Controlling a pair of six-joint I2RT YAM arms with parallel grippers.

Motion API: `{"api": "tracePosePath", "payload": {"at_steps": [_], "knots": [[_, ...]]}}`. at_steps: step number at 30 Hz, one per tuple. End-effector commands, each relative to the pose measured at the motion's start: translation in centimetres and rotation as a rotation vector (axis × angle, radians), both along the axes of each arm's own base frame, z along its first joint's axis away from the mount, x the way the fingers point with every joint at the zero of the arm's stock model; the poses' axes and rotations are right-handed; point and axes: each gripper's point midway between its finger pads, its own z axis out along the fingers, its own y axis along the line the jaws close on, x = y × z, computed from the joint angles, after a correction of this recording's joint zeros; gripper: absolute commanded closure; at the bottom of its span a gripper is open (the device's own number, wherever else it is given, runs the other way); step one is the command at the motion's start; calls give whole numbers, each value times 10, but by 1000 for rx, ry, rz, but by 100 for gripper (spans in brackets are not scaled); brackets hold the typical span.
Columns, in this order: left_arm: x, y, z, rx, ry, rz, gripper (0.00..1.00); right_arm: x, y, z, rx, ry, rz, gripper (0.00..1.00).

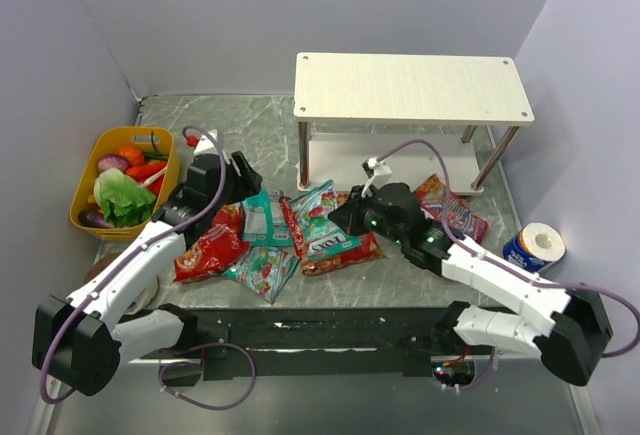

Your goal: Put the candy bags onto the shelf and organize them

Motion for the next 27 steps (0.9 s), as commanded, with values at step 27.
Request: {"api": "tracePosePath", "payload": {"at_steps": [27], "knots": [[-9,43,23,61,-64,182,30,73,-27,346,114,-628,-152,100]]}}
